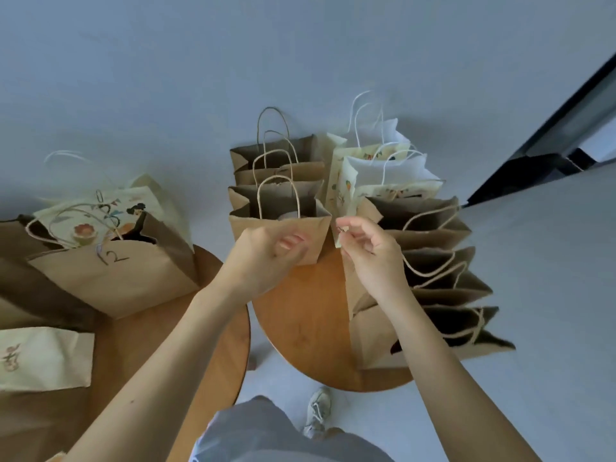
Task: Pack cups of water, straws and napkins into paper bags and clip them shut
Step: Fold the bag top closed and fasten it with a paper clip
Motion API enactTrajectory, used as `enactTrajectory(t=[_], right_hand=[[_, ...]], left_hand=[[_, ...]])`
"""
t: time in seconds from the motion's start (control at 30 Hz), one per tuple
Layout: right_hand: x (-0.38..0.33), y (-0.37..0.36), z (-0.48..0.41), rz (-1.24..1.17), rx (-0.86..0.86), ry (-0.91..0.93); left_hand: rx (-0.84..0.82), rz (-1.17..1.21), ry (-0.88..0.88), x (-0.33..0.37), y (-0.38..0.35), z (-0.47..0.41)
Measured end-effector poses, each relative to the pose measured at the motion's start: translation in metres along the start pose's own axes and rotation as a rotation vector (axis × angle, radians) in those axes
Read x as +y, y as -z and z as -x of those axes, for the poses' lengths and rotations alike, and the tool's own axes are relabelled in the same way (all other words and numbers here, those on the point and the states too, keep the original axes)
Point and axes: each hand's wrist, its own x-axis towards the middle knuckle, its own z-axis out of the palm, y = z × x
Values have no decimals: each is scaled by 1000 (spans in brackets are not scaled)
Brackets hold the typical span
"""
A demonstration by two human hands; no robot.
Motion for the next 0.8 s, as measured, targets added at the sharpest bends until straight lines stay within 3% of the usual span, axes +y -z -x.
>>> enactTrajectory(t=[0.27,0.43,0.6,0.8], right_hand=[[23,-19,-80,-13,-106,-100],[36,-34,-115,68,-179,-166],[46,-43,-138,136,-237,-181],[59,-44,-157,159,-305,-172]], left_hand=[[-8,-19,152,-52,-6,-63],[36,-210,103,-98,-15,-90],[-203,-455,222,-118,-19,-105],[-271,-639,323,-132,-28,-120]])
